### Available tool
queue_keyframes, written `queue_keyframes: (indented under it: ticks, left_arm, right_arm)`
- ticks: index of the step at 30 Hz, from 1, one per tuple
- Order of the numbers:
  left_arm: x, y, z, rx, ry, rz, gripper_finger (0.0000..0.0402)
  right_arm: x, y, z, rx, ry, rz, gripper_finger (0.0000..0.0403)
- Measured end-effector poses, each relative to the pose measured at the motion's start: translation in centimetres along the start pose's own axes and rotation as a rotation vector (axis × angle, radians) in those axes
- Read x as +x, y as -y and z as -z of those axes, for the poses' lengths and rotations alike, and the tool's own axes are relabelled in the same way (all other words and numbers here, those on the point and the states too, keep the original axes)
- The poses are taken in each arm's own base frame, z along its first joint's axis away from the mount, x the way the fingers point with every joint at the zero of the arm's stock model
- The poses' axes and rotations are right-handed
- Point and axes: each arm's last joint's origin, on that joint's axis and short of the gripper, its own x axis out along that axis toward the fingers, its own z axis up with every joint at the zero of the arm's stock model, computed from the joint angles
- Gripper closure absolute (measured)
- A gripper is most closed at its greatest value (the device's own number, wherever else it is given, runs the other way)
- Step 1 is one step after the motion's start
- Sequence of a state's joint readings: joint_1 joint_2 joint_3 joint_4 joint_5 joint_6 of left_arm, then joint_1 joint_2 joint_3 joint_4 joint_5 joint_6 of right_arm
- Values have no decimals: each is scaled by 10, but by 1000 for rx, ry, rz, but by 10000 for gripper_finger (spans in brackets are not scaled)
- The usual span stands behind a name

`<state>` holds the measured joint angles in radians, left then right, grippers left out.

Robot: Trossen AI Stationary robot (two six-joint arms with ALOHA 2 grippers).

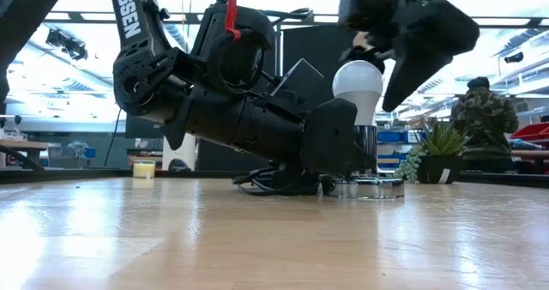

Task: Screw lightbulb
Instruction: Insert the white lightbulb into the metallic lamp

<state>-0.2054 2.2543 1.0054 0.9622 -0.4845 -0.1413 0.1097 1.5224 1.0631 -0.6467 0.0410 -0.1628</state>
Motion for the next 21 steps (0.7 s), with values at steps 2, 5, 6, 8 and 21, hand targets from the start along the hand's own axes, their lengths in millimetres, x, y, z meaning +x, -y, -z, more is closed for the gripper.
queue_keyframes:
  ticks: [2, 5, 6, 8, 21]
  left_arm:
    - [0, 0, 0, 0, 0, 1, 204]
    - [0, 0, 0, 0, 0, 1, 204]
    - [0, 0, 0, 0, 0, 1, 204]
    - [0, 0, 0, -1, 0, 1, 204]
    - [0, 0, 0, -3, -1, 2, 204]
  right_arm:
    - [5, 1, -10, -18, -50, -21, 15]
    - [9, 4, -27, -35, -104, -35, 13]
    - [10, 4, -32, -46, -119, -39, 14]
    - [12, 5, -39, -77, -151, -48, 16]
    - [24, 10, -52, -139, -217, -108, 57]
